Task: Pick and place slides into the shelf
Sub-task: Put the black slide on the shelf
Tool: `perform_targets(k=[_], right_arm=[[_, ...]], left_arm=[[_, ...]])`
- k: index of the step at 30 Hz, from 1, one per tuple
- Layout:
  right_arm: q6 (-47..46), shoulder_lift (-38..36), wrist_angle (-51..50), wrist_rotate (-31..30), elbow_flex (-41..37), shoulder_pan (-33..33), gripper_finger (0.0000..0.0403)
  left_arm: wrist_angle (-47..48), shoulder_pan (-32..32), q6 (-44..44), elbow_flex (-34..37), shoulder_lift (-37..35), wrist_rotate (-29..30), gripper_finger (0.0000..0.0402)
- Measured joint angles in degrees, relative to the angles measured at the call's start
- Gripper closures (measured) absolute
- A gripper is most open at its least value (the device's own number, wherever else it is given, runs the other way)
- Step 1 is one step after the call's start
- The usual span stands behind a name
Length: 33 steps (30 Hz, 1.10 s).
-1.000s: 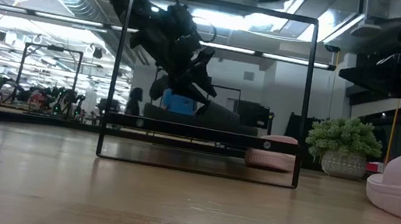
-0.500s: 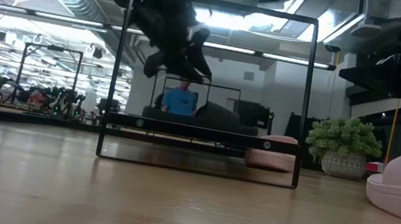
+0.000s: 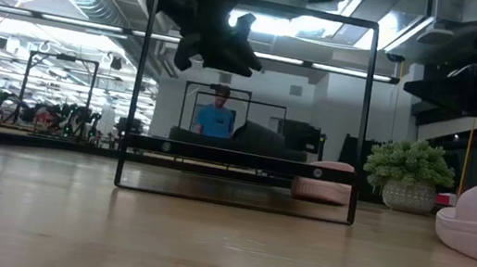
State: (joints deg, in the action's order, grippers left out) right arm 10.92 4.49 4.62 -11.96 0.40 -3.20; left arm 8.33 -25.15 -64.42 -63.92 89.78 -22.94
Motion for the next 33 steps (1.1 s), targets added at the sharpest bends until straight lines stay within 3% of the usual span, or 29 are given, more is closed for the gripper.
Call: perform_targets(k=[6, 11, 19, 27, 33], right_arm=[[0.1, 0.0, 0.0, 1.6, 0.0, 0.0, 0.0377], [0.1, 0.0, -0.1, 1.6, 0.0, 0.0, 0.0377], [0.1, 0.0, -1.0, 1.6, 0.0, 0.0, 0.0377], [-0.2, 0.0, -1.4, 1.7, 0.0, 0.0, 0.0377], [-1.5, 0.0, -1.8, 1.7, 0.0, 0.0, 0.0377]], left_arm=[[0.0, 2.4, 1.0, 0.0, 0.0, 0.0, 0.0269], [0.6, 4.6, 10.1, 0.0, 0.0, 0.4, 0.0269], [8.4, 7.5, 22.3, 0.0, 0.1, 7.2, 0.0275], [11.1, 11.3, 41.1, 0.0, 0.1, 13.6, 0.0342], [11.8, 15.5, 53.2, 0.0, 0.1, 26.8, 0.0397]])
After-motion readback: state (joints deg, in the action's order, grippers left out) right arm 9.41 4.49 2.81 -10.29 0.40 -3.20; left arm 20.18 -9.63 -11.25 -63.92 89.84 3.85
